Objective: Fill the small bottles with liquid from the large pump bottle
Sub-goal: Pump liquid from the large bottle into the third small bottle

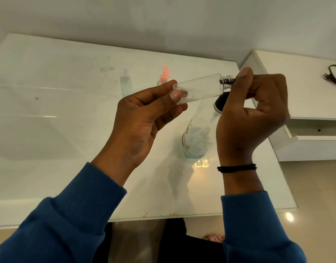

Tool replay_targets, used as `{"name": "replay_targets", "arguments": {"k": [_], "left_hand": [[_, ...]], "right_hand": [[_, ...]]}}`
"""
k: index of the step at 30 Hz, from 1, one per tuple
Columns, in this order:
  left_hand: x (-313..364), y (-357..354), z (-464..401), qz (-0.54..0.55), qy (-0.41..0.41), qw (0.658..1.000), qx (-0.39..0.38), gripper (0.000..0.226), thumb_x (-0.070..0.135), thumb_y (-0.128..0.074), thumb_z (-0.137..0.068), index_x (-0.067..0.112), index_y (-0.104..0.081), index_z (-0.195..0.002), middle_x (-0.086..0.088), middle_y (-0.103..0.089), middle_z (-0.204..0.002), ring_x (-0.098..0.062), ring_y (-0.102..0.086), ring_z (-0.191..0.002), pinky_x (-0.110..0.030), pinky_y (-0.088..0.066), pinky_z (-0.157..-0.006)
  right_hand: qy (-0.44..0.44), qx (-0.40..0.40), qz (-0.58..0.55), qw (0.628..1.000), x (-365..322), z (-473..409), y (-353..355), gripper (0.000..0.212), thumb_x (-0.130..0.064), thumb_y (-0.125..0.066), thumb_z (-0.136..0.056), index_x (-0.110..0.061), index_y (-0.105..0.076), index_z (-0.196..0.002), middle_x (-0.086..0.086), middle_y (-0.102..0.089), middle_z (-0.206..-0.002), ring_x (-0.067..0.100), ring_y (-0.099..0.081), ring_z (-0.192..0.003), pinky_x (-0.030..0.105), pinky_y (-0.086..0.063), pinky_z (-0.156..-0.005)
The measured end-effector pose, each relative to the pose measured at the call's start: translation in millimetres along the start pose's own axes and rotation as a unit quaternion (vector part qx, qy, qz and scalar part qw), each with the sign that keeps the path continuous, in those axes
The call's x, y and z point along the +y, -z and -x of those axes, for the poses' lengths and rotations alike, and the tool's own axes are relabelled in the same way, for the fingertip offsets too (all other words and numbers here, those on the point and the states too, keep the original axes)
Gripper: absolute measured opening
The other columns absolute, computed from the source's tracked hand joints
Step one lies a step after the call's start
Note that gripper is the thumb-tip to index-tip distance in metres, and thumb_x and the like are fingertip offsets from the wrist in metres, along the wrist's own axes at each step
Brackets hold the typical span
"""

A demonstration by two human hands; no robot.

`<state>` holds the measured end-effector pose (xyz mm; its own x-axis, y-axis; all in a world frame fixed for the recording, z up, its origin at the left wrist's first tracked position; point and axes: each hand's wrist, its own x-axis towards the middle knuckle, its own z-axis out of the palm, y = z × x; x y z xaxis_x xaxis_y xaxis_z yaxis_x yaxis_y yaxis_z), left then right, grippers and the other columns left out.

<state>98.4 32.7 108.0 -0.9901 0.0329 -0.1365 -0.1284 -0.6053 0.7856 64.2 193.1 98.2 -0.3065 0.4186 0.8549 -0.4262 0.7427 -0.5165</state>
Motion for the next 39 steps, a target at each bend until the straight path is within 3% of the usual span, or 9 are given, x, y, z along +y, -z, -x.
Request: {"name": "replay_targets", "arguments": {"k": [2,6,9,14,20,25,29,35,39], "left_hand": [[0,0,0,0.0,0.002,1.0,-0.001,0.036,0.013,-0.071,-0.075,0.007,-0.072,-0.111,-0.011,-0.078,-0.107,-0.029,-0.076,-0.094,-0.025,-0.06,-0.078],[1,0,1,0.006,0.0,1.0,0.002,0.032,0.015,-0.071,-0.076,0.007,-0.074,-0.106,-0.011,-0.078,-0.104,-0.025,-0.076,-0.089,-0.023,-0.059,-0.075],[1,1,1,0.01,0.005,1.0,0.007,0.032,0.014,-0.072,-0.075,0.007,-0.075,-0.106,-0.013,-0.078,-0.104,-0.025,-0.076,-0.086,-0.022,-0.059,-0.074],[-1,-1,2,0.006,0.008,1.0,-0.001,0.035,0.013,-0.071,-0.075,0.005,-0.073,-0.11,-0.013,-0.078,-0.105,-0.026,-0.076,-0.088,-0.023,-0.059,-0.075],[-2,0,2,0.009,0.01,1.0,0.006,0.038,0.014,-0.071,-0.077,0.003,-0.072,-0.113,-0.014,-0.077,-0.107,-0.026,-0.076,-0.088,-0.022,-0.059,-0.075],[-3,-2,1,0.007,0.011,1.0,0.005,0.037,0.015,-0.07,-0.076,0.005,-0.072,-0.112,-0.013,-0.077,-0.108,-0.025,-0.077,-0.087,-0.022,-0.059,-0.074],[-3,-1,1,0.005,0.008,1.0,0.008,0.036,0.014,-0.071,-0.077,0.005,-0.073,-0.111,-0.014,-0.077,-0.107,-0.026,-0.076,-0.088,-0.022,-0.059,-0.075],[-2,-2,1,0.004,0.009,1.0,0.006,0.037,0.015,-0.072,-0.075,0.005,-0.073,-0.111,-0.013,-0.077,-0.107,-0.027,-0.076,-0.088,-0.023,-0.059,-0.075],[-3,-2,2,0.002,0.007,1.0,0.004,0.037,0.015,-0.071,-0.076,0.005,-0.073,-0.111,-0.013,-0.078,-0.107,-0.027,-0.076,-0.089,-0.024,-0.059,-0.076]], "right_hand": [[0.003,0.004,0.014,1.0,-2,-4,0,0.035,-0.008,-0.062,-0.094,-0.004,-0.057,-0.059,0.008,-0.055,-0.061,0.025,-0.05,-0.059,0.035,-0.039,-0.056],[-0.007,0.007,-0.014,1.0,-4,2,-1,0.034,-0.004,-0.061,-0.093,-0.001,-0.058,-0.06,0.012,-0.055,-0.06,0.018,-0.046,-0.06,0.021,-0.037,-0.059],[-0.012,0.002,-0.023,1.0,-2,7,-1,0.032,-0.002,-0.061,-0.094,0.0,-0.059,-0.062,0.013,-0.055,-0.06,0.018,-0.048,-0.06,0.019,-0.038,-0.06],[-0.001,0.006,-0.003,1.0,-2,-5,0,0.034,-0.006,-0.061,-0.093,-0.003,-0.058,-0.06,0.005,-0.052,-0.06,0.016,-0.044,-0.059,0.016,-0.032,-0.061],[-0.007,0.009,-0.018,1.0,0,6,-1,0.033,-0.002,-0.061,-0.094,0.002,-0.06,-0.061,0.013,-0.056,-0.061,0.016,-0.047,-0.061,0.017,-0.036,-0.062],[0.01,0.015,0.005,1.0,0,-4,-1,0.034,-0.007,-0.062,-0.093,-0.002,-0.058,-0.059,0.01,-0.055,-0.06,0.025,-0.048,-0.058,0.028,-0.037,-0.056],[0.003,0.018,-0.007,1.0,0,5,-1,0.032,-0.003,-0.062,-0.094,0.001,-0.061,-0.062,0.013,-0.057,-0.061,0.02,-0.049,-0.06,0.022,-0.039,-0.059],[0.014,0.018,0.011,1.0,2,-2,-1,0.034,-0.006,-0.062,-0.094,-0.002,-0.059,-0.06,0.011,-0.056,-0.06,0.026,-0.049,-0.059,0.036,-0.039,-0.056],[0.009,0.028,-0.005,1.0,1,1,-1,0.033,-0.004,-0.062,-0.094,-0.001,-0.06,-0.062,0.012,-0.056,-0.061,0.02,-0.047,-0.061,0.031,-0.04,-0.058]]}}
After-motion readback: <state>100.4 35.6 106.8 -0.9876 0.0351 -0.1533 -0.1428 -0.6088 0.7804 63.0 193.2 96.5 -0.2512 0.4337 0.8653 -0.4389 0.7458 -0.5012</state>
